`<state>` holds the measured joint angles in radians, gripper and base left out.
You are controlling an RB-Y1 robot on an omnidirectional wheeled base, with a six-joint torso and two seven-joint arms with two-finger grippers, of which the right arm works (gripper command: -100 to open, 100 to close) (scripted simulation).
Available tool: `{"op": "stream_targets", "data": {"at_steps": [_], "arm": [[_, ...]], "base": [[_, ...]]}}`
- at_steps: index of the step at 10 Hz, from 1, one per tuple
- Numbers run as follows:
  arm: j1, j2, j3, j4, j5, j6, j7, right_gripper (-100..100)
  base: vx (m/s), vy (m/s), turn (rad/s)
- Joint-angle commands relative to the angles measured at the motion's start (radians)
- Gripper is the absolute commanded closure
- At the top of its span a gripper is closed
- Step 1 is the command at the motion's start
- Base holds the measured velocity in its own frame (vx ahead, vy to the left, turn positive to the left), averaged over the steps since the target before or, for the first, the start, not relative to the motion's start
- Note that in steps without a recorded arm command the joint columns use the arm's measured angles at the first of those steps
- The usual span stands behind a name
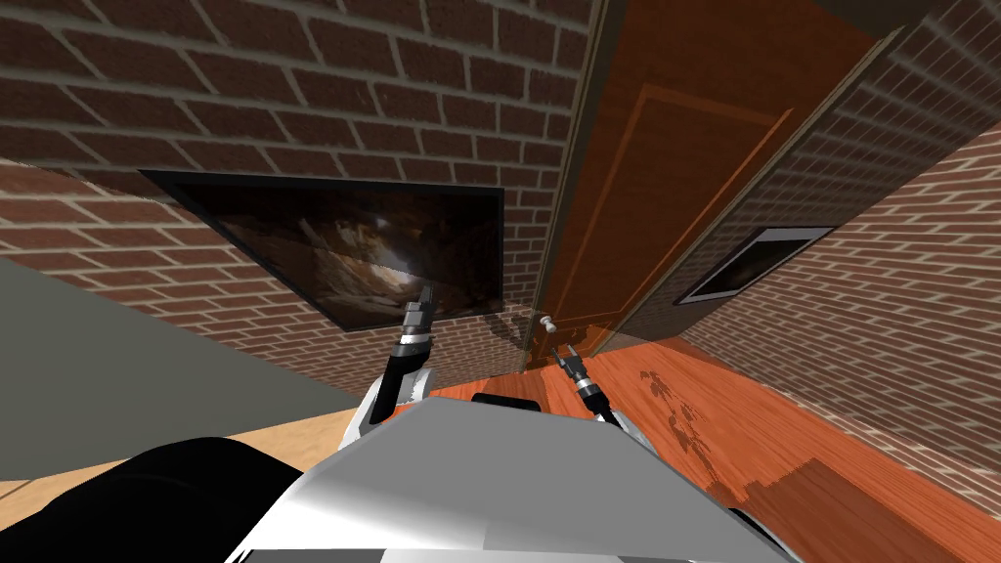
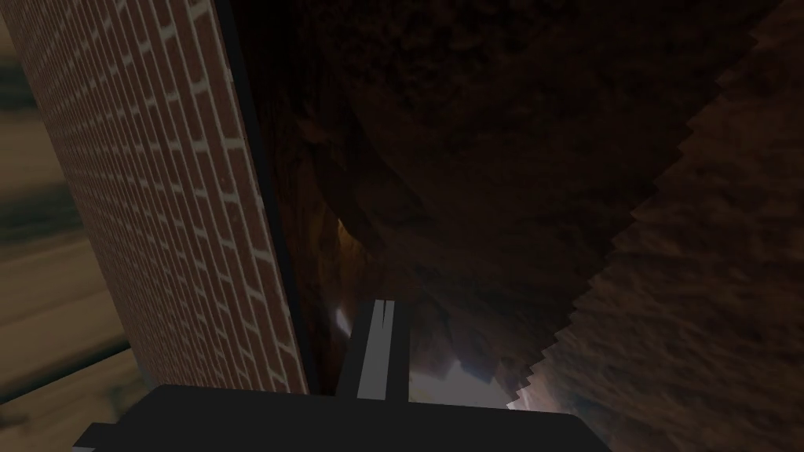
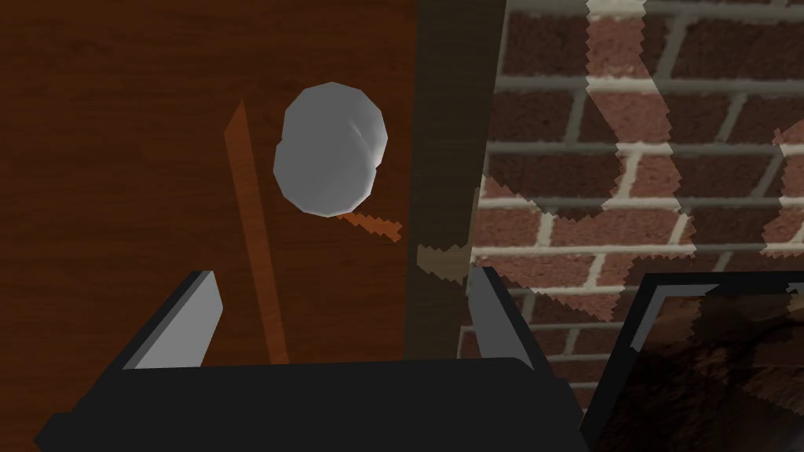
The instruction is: Pull the door open
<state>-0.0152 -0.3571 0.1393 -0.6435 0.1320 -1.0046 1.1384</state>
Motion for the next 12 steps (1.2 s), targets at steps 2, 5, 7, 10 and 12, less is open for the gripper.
{"op": "stream_targets", "data": {"at_steps": [2, 5, 7, 10, 12], "arm": [[0.004, -0.011, -0.023, 0.028, -0.017, -0.023, 0.000, -100], [0.009, -0.023, -0.048, 0.056, -0.035, -0.044, 0.000, -100], [0.010, -0.031, -0.066, 0.109, -0.048, -0.059, 0.000, -100], [0.017, -0.041, -0.089, 0.101, -0.065, -0.078, 0.000, -100], [0.010, -0.043, -0.091, 0.124, -0.067, -0.087, 0.001, -100]], "base": [[-0.002, -0.007, 0.137], [0.155, 0.039, 0.164], [0.126, 0.039, 0.178], [0.044, 0.023, 0.061], [0.110, 0.032, 0.171]]}}
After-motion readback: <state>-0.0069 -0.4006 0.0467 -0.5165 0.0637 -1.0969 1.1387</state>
